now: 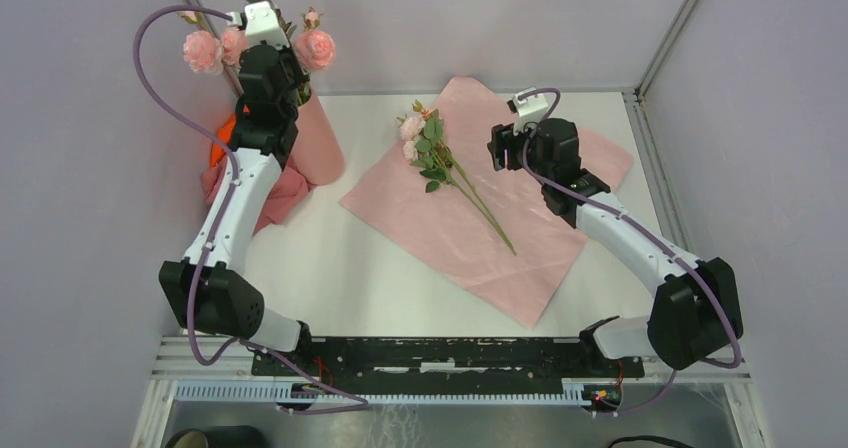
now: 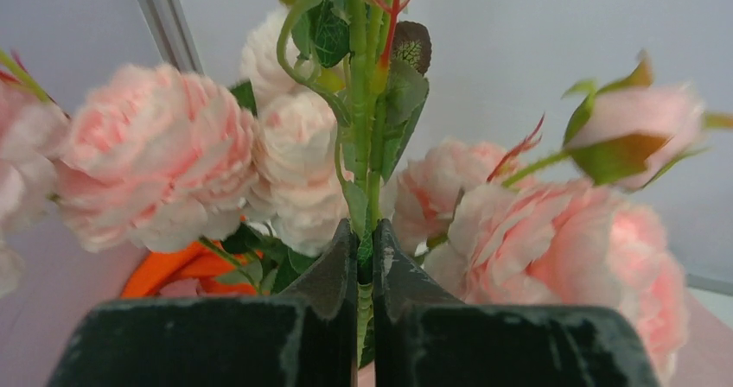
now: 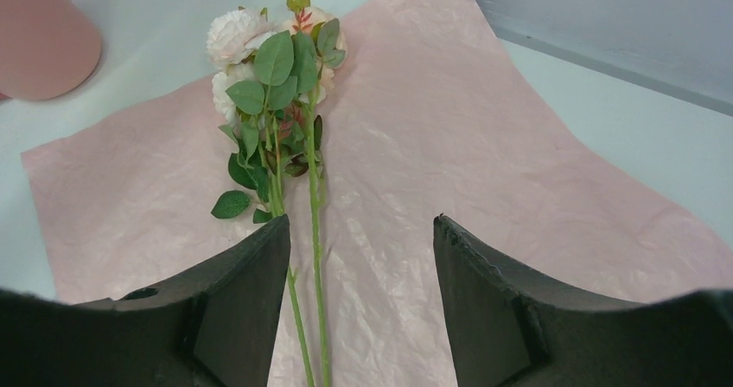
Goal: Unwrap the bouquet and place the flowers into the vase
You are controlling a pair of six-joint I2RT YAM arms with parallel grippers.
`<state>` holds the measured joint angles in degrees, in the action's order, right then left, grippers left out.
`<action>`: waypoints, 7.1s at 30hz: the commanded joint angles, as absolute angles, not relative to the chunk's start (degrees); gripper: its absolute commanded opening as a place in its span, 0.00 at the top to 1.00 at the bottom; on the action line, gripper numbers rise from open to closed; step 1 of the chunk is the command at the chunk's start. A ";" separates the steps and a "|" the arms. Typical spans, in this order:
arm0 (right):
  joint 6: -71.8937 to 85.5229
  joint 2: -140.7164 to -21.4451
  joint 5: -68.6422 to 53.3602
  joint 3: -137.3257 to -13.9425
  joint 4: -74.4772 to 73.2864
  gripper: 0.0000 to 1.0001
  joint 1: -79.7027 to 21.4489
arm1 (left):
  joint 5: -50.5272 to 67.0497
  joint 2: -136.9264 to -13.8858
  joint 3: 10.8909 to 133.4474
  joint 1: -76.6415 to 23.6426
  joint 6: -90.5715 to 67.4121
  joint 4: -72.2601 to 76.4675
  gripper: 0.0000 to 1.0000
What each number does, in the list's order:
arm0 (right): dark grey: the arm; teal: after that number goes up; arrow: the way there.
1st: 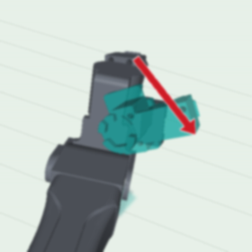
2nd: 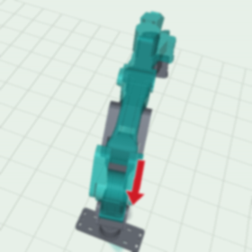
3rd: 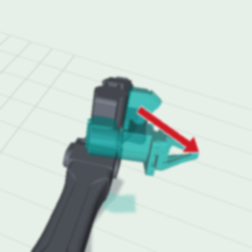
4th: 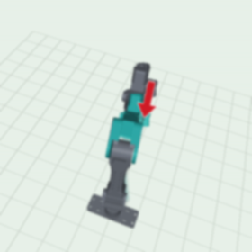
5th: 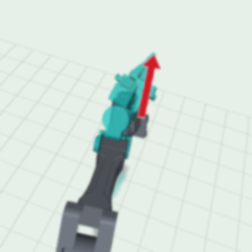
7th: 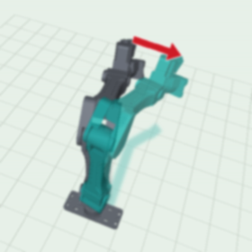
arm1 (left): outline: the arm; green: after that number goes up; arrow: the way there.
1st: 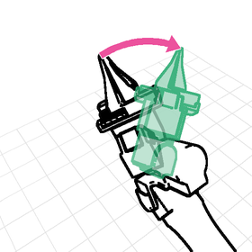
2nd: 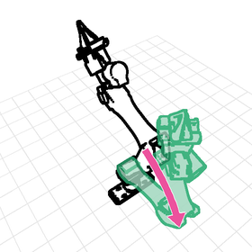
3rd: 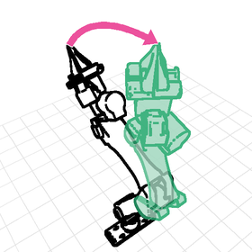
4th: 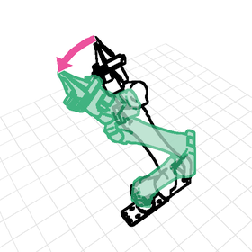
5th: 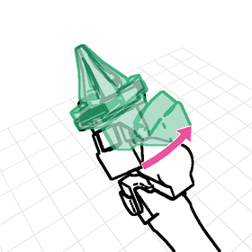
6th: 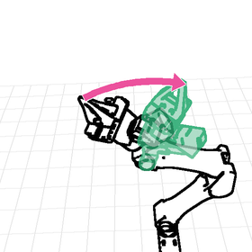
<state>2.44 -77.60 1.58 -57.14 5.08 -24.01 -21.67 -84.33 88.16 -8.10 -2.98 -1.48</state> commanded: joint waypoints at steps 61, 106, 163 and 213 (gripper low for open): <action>0.48 -116.04 1.54 -84.17 -13.55 0.46 -27.20 | -15.33 -63.73 66.99 -9.00 -41.48 -7.90 0.11; 5.28 -80.86 -1.96 -65.84 5.20 1.00 -27.92 | 23.75 -85.76 68.22 -19.00 -43.28 23.07 0.11; 2.37 -73.30 2.02 -62.85 6.33 0.58 -33.70 | -7.05 -81.64 85.91 -28.13 -13.69 -3.12 0.98; 0.53 -82.09 2.99 -64.82 5.26 0.62 -33.70 | -20.06 -83.90 106.33 -3.35 2.00 -1.21 0.98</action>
